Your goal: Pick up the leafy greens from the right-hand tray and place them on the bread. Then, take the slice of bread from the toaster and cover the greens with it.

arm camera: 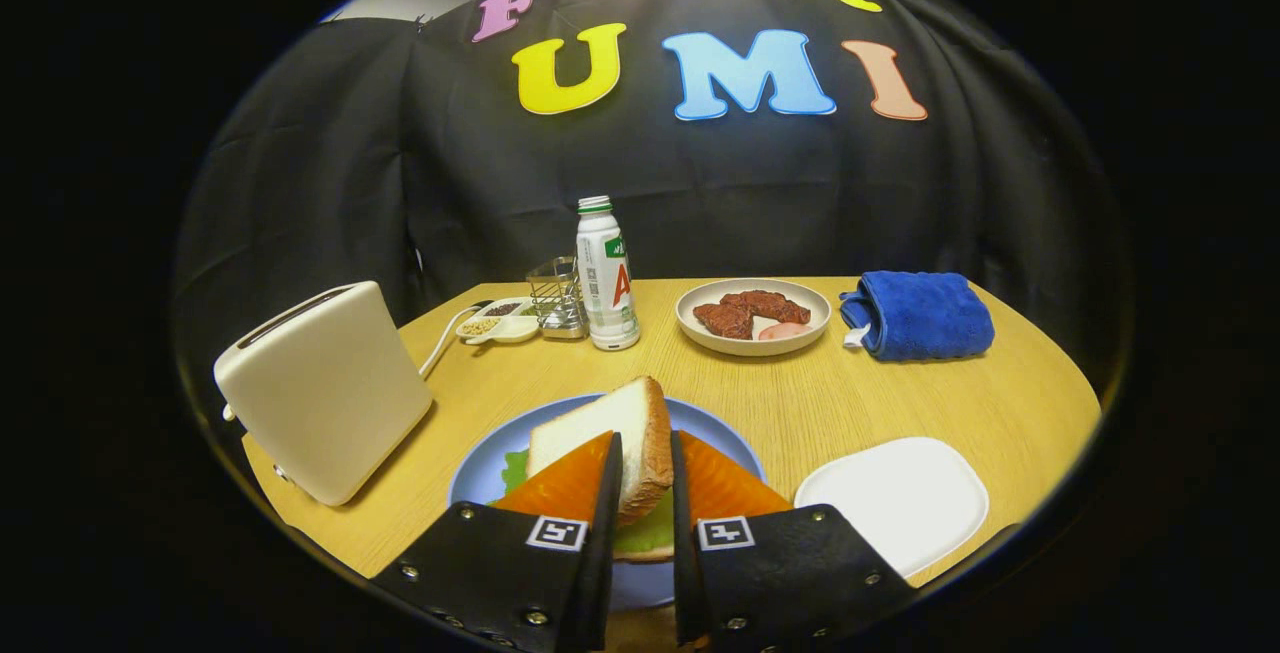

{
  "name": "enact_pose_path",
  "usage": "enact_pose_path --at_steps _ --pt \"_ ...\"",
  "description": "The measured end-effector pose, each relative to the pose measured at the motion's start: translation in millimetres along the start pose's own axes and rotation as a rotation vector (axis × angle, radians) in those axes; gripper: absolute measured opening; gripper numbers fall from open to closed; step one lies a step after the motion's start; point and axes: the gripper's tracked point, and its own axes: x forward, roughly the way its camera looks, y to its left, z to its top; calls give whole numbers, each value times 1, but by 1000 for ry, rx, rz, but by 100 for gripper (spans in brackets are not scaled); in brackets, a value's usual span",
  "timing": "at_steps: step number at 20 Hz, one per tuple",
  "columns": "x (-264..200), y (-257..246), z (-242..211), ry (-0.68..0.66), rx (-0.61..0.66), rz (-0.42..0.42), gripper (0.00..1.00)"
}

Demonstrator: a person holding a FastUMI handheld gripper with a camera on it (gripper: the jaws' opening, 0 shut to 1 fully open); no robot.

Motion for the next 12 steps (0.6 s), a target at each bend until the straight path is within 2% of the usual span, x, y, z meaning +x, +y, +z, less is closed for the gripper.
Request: enact_pose_path --at_steps 2,4,6,12 --pt "4 -5 -10 33 -20 2 37" --pt "5 -3 -21 67 -20 34 37" --pt "5 -5 -19 48 -21 43 37" --pt "-12 -30 26 -97 -49 42 37"
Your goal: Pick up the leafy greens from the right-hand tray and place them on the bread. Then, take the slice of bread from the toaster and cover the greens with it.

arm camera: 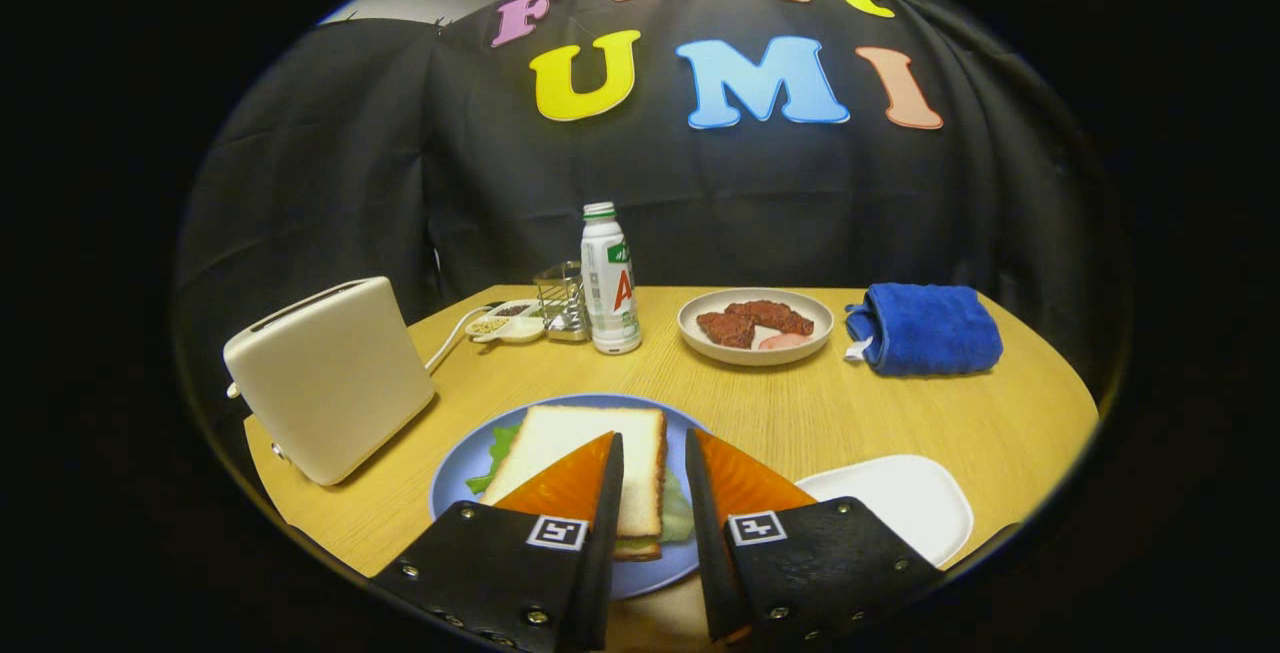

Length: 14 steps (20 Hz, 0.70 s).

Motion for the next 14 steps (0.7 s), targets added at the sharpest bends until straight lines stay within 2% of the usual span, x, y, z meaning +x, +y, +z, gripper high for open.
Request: enact_pose_path --at_steps 4,7,11,14 --pt "-13 -36 39 -141 3 -8 37" --pt "-15 -84 28 -119 -54 -52 37" --pt "-28 -124 38 -200 -50 5 37" --pt "-41 -172 39 -237 -98 4 37"
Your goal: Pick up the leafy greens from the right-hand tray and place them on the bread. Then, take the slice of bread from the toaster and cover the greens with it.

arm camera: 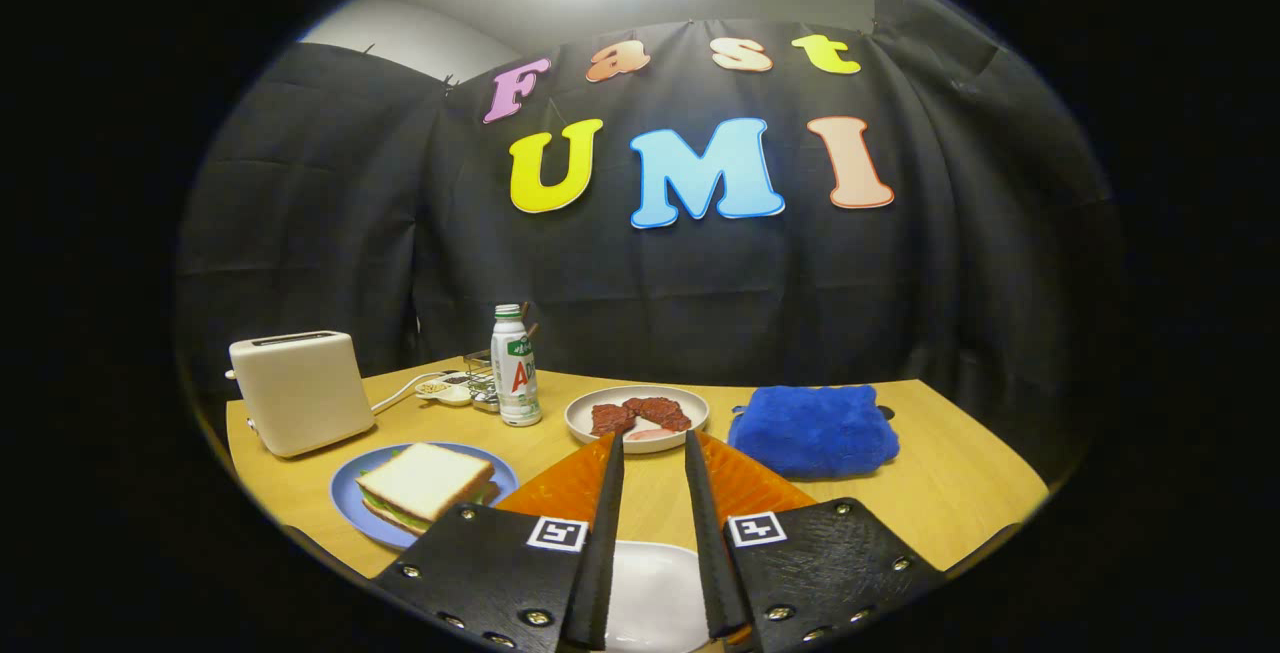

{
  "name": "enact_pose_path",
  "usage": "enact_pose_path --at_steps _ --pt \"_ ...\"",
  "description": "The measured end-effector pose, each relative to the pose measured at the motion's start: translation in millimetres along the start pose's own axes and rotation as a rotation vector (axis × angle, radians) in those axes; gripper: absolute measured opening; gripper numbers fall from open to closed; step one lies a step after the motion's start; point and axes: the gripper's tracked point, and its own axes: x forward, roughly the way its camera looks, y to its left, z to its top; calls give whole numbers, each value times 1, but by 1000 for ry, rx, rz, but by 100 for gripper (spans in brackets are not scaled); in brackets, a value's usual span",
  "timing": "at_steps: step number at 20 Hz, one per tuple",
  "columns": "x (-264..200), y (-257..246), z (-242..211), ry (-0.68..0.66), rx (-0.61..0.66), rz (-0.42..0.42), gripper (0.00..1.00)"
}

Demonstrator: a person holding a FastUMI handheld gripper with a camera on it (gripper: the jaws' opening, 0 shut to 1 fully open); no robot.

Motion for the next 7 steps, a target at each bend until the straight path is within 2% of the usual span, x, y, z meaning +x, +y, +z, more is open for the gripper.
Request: enact_pose_path --at_steps 3,7 --pt "-20 -61 5 -27 -40 5 37" --pt "-58 -189 -6 -14 24 -93 37"
